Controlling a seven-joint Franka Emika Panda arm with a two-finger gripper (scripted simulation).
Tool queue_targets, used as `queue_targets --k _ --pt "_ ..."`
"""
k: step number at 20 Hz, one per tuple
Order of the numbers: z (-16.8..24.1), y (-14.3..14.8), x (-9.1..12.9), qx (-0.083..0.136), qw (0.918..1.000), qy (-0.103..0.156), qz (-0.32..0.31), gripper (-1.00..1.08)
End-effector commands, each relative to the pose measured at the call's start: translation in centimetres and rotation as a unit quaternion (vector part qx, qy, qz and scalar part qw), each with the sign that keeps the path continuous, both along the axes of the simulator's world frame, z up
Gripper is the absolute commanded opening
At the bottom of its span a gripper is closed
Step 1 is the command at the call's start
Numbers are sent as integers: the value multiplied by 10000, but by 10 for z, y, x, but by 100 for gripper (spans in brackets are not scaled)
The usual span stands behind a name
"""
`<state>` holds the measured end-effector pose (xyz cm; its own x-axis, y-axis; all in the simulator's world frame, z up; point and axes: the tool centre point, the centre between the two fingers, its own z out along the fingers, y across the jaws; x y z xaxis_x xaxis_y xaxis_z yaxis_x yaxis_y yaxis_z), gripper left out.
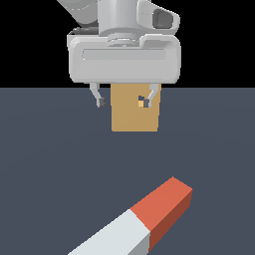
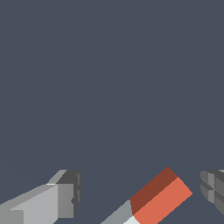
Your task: Insert the peg into the horizontal hole in a box.
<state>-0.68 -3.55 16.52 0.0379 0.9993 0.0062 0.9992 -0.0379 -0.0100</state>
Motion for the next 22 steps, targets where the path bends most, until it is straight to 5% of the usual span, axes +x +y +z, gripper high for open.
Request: queue_targets --k 1,14,18,22 --pt "0 0 0 0 10000 0 0 100" --pt "-23 -41 11 -20 9951 -9 -991 100" --pt "-39 -73 13 -32 9850 -15 -1727 100" --pt "-59 -111 10 -44 9659 -23 -2590 100"
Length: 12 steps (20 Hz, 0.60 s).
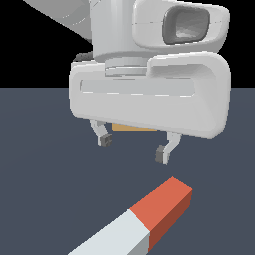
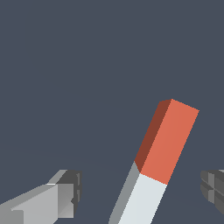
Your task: Insert the peg into the horizontal hole in a box.
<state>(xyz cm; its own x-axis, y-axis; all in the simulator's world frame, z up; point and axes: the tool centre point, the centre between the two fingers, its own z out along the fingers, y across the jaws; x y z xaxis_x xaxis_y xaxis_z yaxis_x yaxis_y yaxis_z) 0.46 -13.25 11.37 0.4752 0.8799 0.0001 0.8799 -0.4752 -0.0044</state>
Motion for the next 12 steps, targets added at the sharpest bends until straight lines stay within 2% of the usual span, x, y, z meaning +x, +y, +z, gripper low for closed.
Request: queue_targets --k 1,7,12 --pt "-12 -23 -4 -10 9986 -5 -533 100" --pt "-33 -61 -17 -18 9891 -13 -1474 100" --pt "-42 -78 -26 -19 9816 -17 -1908 100"
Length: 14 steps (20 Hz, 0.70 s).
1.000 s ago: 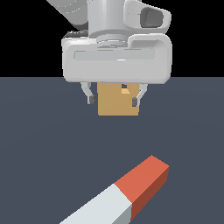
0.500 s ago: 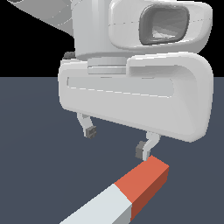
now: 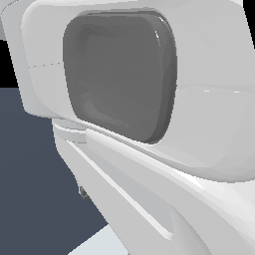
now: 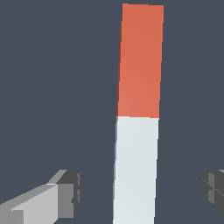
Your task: Insert the peg into the horizontal hole in a box.
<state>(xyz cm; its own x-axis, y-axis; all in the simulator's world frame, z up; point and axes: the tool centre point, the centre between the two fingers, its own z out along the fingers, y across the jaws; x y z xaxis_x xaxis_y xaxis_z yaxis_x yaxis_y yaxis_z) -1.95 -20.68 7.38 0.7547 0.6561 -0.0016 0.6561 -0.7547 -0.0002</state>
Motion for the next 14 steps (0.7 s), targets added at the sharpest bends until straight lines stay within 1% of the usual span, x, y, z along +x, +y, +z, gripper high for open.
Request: queue_targets --k 1,9,14 --pt "-3 -6 -3 0 9999 -6 -167 100" --pt "-8 -7 -5 1 9998 -2 -205 100" --pt "-28 -7 -6 3 9998 -4 -212 100"
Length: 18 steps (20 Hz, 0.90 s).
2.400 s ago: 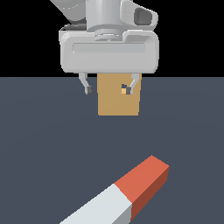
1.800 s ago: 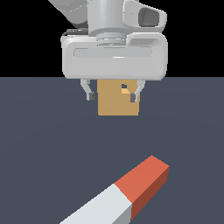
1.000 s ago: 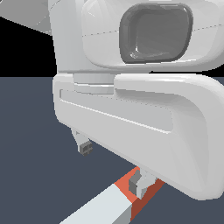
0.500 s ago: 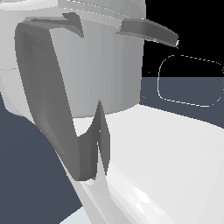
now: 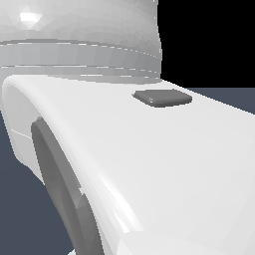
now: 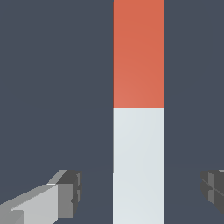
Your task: Insert the peg into the horizontal hole in a box.
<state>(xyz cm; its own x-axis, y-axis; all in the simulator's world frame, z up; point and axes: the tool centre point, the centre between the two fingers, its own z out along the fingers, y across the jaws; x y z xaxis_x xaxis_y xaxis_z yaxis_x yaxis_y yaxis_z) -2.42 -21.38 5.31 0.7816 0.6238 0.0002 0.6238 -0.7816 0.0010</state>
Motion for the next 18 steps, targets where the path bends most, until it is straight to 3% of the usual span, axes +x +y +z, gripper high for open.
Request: queue_targets --k 1,9,10,18 --pt "-14 0 -1 3 10000 6 -7 100" --pt "-34 0 0 4 10000 5 -11 100" --pt "-34 0 0 4 10000 5 -11 -100" --pt "-34 0 0 4 10000 5 -11 -100"
